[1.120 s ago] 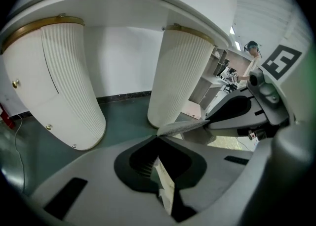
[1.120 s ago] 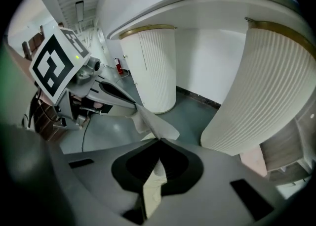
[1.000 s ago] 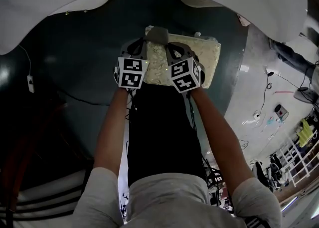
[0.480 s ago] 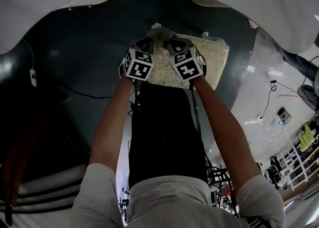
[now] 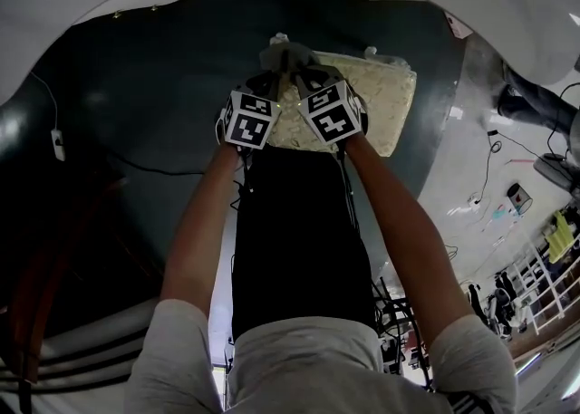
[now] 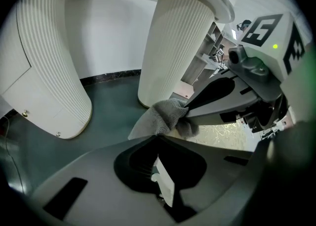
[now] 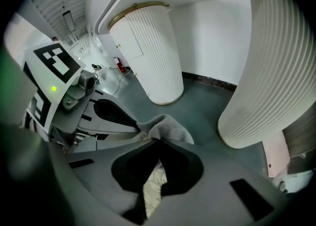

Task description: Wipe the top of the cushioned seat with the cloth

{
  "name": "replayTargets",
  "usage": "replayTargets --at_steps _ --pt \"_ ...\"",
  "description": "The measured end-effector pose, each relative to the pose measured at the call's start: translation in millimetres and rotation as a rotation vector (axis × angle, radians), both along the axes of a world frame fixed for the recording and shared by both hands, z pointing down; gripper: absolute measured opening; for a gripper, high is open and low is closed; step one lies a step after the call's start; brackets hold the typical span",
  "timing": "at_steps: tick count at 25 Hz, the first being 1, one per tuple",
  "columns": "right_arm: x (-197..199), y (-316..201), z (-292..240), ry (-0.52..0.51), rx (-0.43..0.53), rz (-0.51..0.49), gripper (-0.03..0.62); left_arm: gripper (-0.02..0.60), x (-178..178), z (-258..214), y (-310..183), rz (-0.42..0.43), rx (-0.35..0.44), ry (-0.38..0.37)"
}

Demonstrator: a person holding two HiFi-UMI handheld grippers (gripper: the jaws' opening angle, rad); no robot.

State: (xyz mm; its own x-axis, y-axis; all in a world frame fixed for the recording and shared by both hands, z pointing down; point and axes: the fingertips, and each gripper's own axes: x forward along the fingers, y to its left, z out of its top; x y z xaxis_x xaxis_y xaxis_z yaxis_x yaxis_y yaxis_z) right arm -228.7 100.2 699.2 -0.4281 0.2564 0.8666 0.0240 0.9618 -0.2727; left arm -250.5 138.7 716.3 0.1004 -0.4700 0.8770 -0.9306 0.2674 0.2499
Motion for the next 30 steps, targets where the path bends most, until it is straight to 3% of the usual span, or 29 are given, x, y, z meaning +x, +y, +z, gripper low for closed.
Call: replayTargets --at_steps 10,30 --pt "13.2 17.9 -1.2 0.000 -0.004 0.027 0.014 0.018 13.9 -1.1 18.1 -0.030 0.019 0.053" --pt "50.1 58.1 -6.8 0.035 -0.008 0.082 0.014 0.018 47.0 -10.8 59.3 0.017 0.034 0.070"
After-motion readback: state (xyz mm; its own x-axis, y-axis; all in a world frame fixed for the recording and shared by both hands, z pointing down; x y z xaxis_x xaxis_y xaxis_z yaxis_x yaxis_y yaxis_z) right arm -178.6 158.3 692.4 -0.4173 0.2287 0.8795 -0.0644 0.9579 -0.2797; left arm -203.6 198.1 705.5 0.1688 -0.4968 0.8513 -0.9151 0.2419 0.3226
